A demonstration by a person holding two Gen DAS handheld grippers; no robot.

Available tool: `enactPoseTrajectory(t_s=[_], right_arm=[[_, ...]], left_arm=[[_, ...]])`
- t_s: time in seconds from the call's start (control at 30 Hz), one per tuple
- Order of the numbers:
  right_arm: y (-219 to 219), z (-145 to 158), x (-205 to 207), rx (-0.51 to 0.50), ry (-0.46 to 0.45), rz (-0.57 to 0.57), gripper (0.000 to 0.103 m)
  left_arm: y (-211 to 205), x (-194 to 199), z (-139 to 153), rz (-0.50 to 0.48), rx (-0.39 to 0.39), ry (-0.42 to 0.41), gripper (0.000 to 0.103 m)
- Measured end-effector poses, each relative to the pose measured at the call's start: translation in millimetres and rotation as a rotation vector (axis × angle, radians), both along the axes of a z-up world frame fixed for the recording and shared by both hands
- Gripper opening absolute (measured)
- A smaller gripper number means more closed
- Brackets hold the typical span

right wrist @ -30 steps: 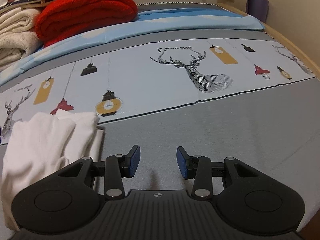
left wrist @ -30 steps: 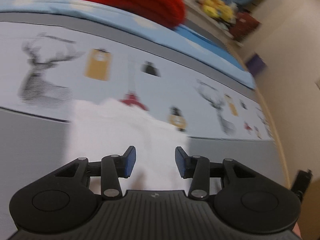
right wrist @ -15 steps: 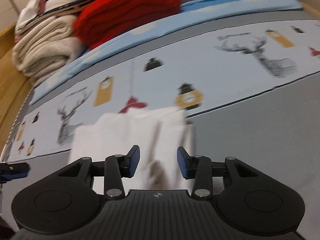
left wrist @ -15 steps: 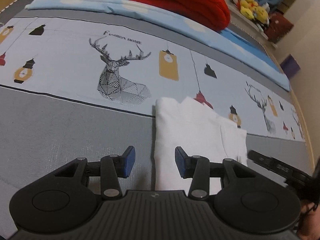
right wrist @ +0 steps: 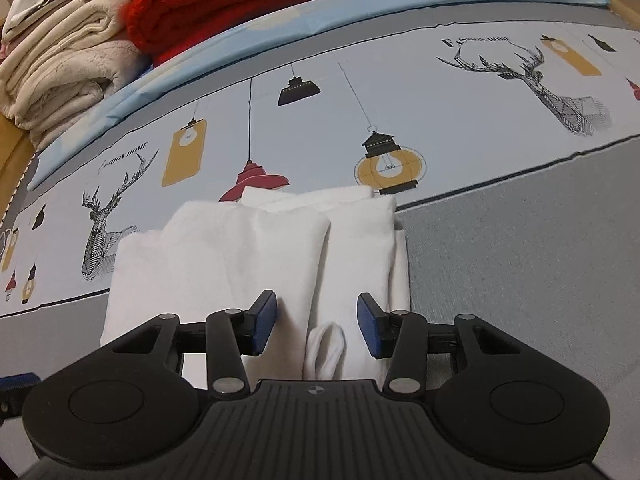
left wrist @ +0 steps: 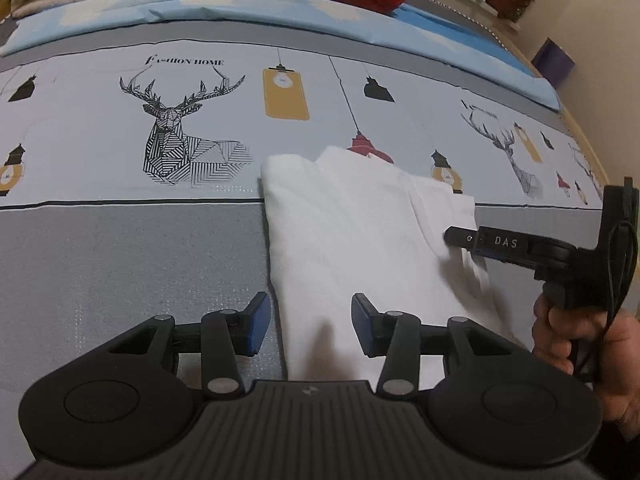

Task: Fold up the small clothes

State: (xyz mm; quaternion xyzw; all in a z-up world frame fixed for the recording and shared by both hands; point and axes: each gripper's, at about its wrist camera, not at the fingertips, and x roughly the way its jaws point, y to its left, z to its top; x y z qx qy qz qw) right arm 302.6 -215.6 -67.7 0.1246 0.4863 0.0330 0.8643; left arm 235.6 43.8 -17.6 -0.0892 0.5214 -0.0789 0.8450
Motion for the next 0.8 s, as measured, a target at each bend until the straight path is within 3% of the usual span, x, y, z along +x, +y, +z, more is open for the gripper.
enactPoseTrajectory(t_s=[0.13, 0.17, 0.3, 0.5, 0.57, 0.67, 0.8], right_arm=[[2.0, -3.5, 5.3, 0.03, 0.0, 0.015, 0.007], [2.5, -3.5, 5.4, 0.039, -0.001, 0.021, 0.005], [1.7, 5.4, 0.8, 0.062, -0.047, 0.039, 0.003], [-23.0, 51.1, -28.0, 0.127, -0.301, -0.038, 0.002], [-27.6, 47.2, -26.3, 0.032, -0.262, -0.066, 0.002], [-42.1, 21.8, -14.3, -0.039, -0.087, -0.138, 0.002], [-45.3, 22.1, -13.6, -0.028, -0.095, -0.095, 0.004]], left_arm=[[9.2, 1.0, 2.1, 0.029, -0.008, -0.002, 0.049], [10.2, 1.3, 2.5, 0.034, -0.008, -0.001, 0.049], [9.4, 1.6, 3.5, 0.03, -0.003, -0.003, 0.049], [2.0, 1.0, 3.7, 0.015, 0.006, -0.003, 0.049], [-1.2, 1.1, 2.4, 0.014, 0.01, 0.001, 0.049], [-8.2, 1.2, 0.2, 0.005, 0.021, 0.007, 0.049], [-13.8, 2.1, -2.2, -0.004, 0.028, 0.011, 0.049]])
